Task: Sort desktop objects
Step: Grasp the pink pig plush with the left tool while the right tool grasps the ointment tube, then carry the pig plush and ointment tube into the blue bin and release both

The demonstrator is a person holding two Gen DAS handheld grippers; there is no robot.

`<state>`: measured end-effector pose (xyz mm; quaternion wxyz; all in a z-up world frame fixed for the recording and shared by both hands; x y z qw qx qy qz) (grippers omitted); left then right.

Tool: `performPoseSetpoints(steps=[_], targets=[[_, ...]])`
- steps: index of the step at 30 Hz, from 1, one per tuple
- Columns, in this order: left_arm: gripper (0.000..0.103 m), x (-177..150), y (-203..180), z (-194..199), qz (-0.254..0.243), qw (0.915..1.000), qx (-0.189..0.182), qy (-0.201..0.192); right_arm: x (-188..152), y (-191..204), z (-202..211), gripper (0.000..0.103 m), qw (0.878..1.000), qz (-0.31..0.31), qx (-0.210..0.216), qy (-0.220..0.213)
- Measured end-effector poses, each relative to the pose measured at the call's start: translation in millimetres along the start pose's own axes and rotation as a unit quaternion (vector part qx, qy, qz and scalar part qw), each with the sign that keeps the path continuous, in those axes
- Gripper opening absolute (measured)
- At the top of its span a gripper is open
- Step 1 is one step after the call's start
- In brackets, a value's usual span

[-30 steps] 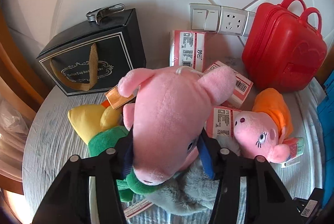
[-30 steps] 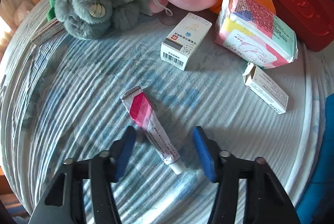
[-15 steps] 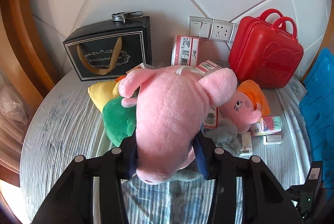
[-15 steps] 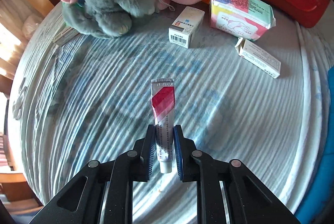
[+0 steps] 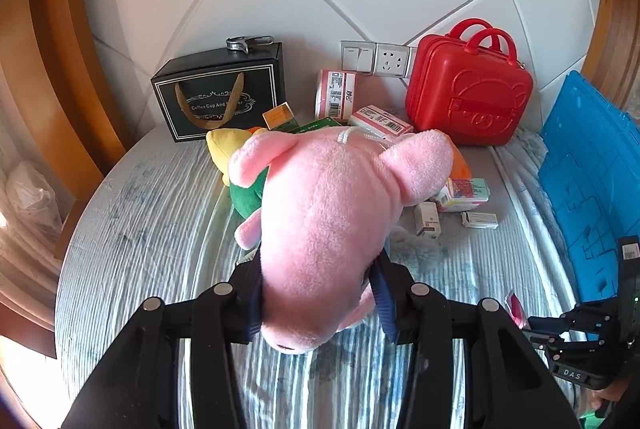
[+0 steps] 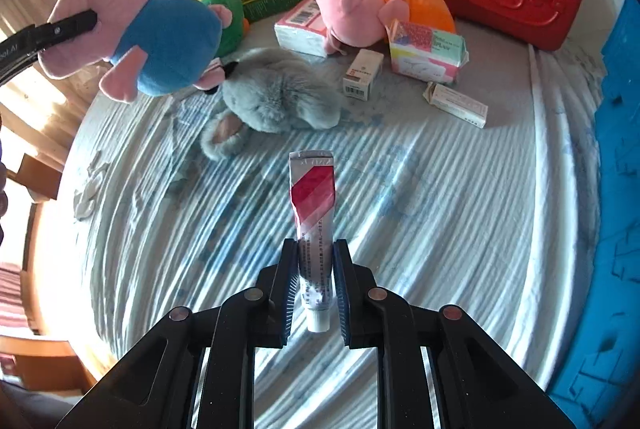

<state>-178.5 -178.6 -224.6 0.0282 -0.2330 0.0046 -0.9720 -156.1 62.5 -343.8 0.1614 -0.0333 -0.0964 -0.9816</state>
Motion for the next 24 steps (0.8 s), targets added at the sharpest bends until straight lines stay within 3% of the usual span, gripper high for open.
performPoseSetpoints(steps=[14,24], targets=[[0.044,-29,-40,95,-0.019,0.999,-0.008,-0.039,-42,24,97,0.017,0.997,0.022,0.009,-0.069],[0.044,-35,-89,145,-0.037,0.9973,-0.01,-0.062,-62,11,158,0.017,0.993,0.03,0.014,-0.114]])
Point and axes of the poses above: each gripper's, at about its wrist camera, not at the fingertips, and z roughly against the way its jaws point, y to its left, x to its top, the point moved 7 cm from there along -z, roughly the way its jaws point, and after that the axes turned 14 degrees about y, right-handed, at the moved point
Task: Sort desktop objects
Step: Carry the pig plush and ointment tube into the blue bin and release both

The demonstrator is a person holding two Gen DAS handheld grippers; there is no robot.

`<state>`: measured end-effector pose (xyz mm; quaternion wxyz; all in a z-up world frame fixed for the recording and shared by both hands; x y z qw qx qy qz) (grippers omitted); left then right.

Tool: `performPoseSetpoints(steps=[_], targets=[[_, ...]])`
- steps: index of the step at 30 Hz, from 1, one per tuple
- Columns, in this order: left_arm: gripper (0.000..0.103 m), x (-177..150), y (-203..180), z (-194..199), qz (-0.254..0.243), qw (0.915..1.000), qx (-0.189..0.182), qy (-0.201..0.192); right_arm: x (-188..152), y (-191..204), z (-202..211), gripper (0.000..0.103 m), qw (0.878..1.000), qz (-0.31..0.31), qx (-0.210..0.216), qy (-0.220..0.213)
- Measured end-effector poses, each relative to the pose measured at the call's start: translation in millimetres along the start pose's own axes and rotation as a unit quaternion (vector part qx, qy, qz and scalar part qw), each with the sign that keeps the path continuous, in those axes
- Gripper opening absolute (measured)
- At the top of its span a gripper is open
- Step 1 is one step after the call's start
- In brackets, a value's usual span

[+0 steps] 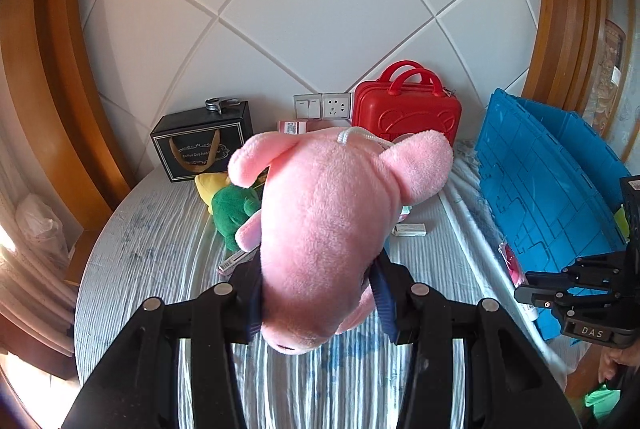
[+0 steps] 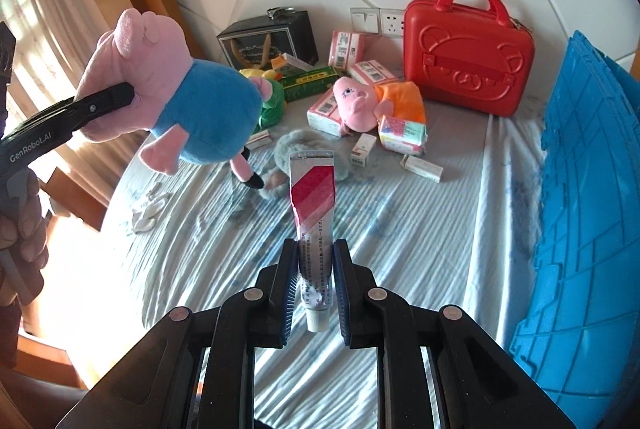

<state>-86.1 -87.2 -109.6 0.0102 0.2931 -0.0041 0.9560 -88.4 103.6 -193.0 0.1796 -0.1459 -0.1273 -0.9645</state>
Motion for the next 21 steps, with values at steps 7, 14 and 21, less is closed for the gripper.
performPoseSetpoints(steps=[7,14,21], targets=[[0.044,14,-48,24,-0.024,0.9994,-0.005,-0.023,-4,-25,41,0.017,1.0,-0.003,-0.008,-0.024],[0.044,36,-105,43,-0.048,0.9973,-0.034,-0.044,-5,-53,88,0.017,0.998,-0.006,-0.014,-0.061],[0.044,60,-170,60,-0.082,0.9923,-0.067,-0.064,-15,-93,137,0.017,0.995,-0.023,-0.021,-0.098]])
Point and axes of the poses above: each gripper's, at about its wrist camera, not at the fingertips, and z roughly against the way its jaws point, y to its left, x to its top, the point moved 7 cm from there along -z, roughly the way its jaws point, and after that the axes turned 14 degrees about y, right-handed, at the moved point
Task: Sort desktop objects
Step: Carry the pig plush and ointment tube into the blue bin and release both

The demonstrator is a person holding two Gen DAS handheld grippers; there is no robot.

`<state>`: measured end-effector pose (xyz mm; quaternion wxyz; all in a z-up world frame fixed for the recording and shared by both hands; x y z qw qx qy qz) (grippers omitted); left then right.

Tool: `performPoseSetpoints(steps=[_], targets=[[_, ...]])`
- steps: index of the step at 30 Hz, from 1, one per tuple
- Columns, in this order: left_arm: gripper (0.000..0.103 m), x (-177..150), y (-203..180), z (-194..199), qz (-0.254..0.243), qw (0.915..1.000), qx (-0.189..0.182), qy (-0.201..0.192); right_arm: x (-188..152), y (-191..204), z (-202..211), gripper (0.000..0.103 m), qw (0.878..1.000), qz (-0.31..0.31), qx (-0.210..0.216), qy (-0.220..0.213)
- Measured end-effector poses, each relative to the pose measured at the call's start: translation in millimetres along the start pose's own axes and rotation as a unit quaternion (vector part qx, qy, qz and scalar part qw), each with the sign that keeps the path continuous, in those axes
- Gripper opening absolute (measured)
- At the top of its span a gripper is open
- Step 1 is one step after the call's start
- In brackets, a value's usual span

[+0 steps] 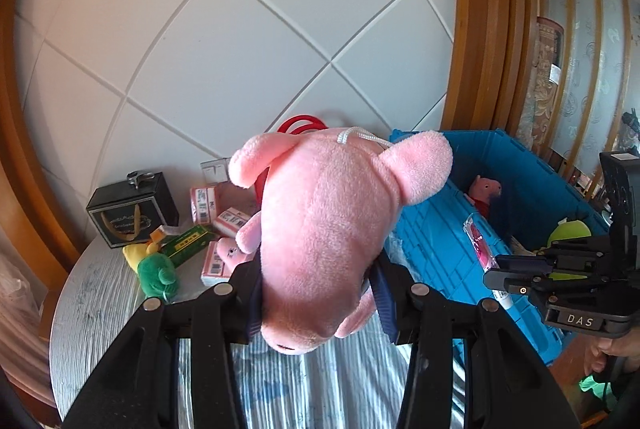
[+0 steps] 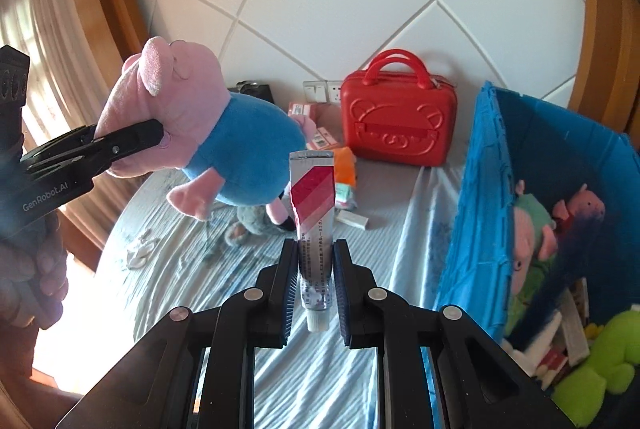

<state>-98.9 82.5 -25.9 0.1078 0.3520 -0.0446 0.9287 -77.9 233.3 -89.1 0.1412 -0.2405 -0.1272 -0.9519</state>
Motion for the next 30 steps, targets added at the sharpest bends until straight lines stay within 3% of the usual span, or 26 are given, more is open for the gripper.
performPoseSetpoints(steps=[13,30], targets=[[0.044,73,-129,-2,-0.085,0.9941,-0.052,-0.044,-20,-97,76,0.017,0.997,-0.056,-0.029,-0.052],[0.046,111,-280,-35,-0.171,0.9734,-0.15,-0.027,-85,-217,110,0.018,0.981,-0.171,-0.082,-0.048]])
Point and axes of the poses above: each gripper's, at about its wrist camera, not at the fingertips, and z roughly against the way its jaws point, y to its left, x to its top, the point moved 7 cm from there along -z, roughly the way its jaws point, and after that the axes turned 14 degrees about y, right-handed, at the moved point
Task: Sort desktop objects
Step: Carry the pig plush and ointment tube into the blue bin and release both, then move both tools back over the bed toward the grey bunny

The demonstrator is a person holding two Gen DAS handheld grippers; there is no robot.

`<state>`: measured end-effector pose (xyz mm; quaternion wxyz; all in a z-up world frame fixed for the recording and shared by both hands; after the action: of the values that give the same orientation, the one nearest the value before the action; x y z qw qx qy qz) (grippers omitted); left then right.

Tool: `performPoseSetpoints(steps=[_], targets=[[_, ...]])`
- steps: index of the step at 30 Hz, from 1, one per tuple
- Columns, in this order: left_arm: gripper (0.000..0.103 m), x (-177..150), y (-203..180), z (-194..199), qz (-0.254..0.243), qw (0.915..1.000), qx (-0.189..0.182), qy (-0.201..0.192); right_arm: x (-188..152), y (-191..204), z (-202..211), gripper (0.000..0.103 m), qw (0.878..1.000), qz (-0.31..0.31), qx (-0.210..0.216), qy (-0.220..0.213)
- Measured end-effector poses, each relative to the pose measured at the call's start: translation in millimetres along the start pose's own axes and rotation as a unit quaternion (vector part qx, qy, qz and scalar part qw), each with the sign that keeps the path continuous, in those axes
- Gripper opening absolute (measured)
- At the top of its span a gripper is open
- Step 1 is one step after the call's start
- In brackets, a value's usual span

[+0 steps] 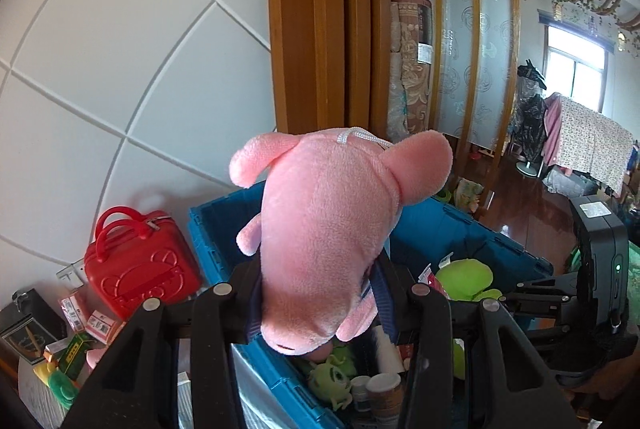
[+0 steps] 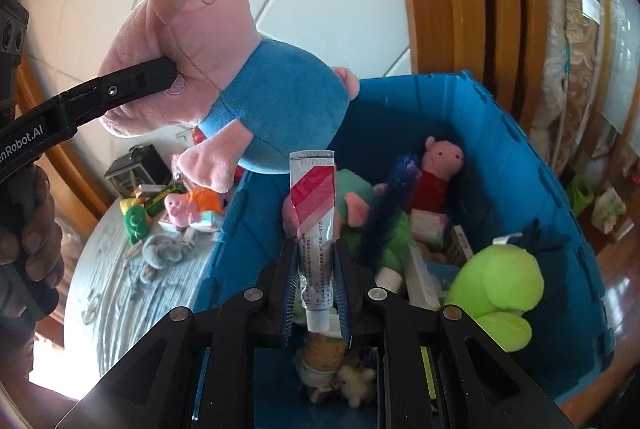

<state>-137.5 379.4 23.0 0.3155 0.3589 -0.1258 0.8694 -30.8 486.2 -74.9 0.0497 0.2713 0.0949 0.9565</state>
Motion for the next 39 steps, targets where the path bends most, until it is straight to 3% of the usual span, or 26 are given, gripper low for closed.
performPoseSetpoints(steps=[3,5,6,7,15,24,39], targets=[[0.059,12,-9,-10,0.006,0.9997,-0.023,0.005,-3,-15,1,0.02,1.0,-0.016,-0.004,0.001],[0.063,16,-12,-13,0.002,0.9999,-0.015,0.003,-4,-23,1,0.064,1.0,-0.023,-0.015,0.001],[0.063,17,-12,-12,0.0,1.0,-0.008,0.0,-4,-26,3,0.103,0.999,-0.031,-0.02,-0.004],[0.063,17,-10,-10,-0.001,1.0,-0.005,-0.001,-3,-29,6,0.098,0.999,-0.037,-0.014,-0.015],[0.063,-10,29,-3,0.031,0.9991,0.024,0.016,2,-19,-3,0.098,1.0,-0.022,-0.004,-0.011],[0.063,-80,97,23,0.085,0.9925,0.076,0.044,14,45,-16,0.098,0.999,0.035,0.024,-0.01],[0.063,-238,247,77,0.204,0.9603,0.159,0.105,14,202,-71,0.099,0.989,0.135,0.052,0.023]])
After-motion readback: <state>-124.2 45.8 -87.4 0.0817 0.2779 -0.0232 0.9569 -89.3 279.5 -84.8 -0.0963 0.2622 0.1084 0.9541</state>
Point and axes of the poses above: each gripper's, at about its wrist camera, not at the fingertips, and z roughly against the way its jaws point, y to its left, x to its top, the point moved 7 cm from there along -z, roughly the way its jaws point, and after that the axes turned 14 degrees about y, right-handed, at the moved point
